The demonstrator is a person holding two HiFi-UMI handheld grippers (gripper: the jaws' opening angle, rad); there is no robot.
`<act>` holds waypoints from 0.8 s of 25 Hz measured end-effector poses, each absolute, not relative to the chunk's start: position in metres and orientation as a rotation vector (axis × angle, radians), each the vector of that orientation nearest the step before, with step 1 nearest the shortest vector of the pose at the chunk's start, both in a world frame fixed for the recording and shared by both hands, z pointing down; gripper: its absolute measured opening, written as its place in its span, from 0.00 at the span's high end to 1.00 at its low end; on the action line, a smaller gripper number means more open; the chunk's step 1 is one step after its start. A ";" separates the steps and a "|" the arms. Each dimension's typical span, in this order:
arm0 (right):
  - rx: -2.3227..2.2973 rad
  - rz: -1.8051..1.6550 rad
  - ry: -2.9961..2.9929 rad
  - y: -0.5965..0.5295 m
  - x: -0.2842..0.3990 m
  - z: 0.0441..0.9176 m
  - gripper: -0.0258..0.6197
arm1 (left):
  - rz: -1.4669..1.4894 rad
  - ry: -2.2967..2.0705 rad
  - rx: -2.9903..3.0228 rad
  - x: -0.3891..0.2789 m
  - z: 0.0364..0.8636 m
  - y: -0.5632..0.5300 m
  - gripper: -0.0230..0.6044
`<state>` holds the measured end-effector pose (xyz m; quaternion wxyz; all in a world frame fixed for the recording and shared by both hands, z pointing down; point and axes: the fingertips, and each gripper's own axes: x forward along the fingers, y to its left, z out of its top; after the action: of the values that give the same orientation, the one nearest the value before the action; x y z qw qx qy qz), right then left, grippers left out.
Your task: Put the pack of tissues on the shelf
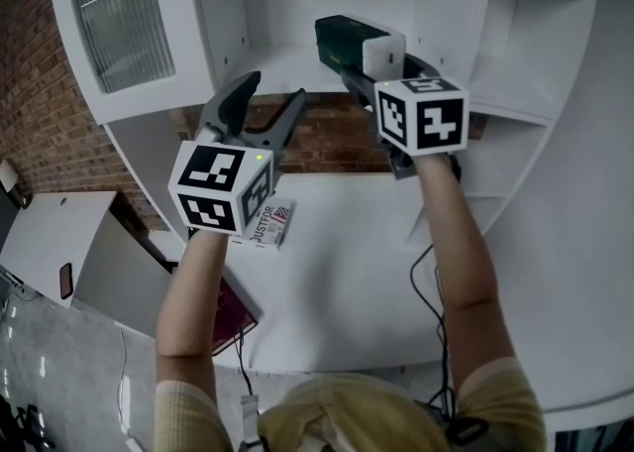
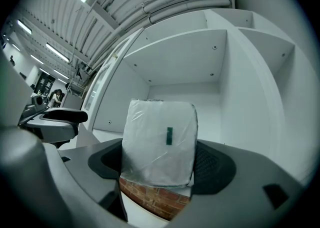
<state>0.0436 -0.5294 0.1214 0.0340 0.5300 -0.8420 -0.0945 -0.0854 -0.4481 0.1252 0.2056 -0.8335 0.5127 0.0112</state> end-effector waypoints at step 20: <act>1.932 -0.735 -2.597 -0.507 0.058 0.097 0.33 | 0.063 1.435 -2.314 -0.088 0.128 -0.432 0.53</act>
<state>0.0581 -0.5067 0.0974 -0.0889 0.5798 -0.7793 -0.2204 -0.0883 -0.4322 0.1279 0.2073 -0.8312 0.5153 0.0225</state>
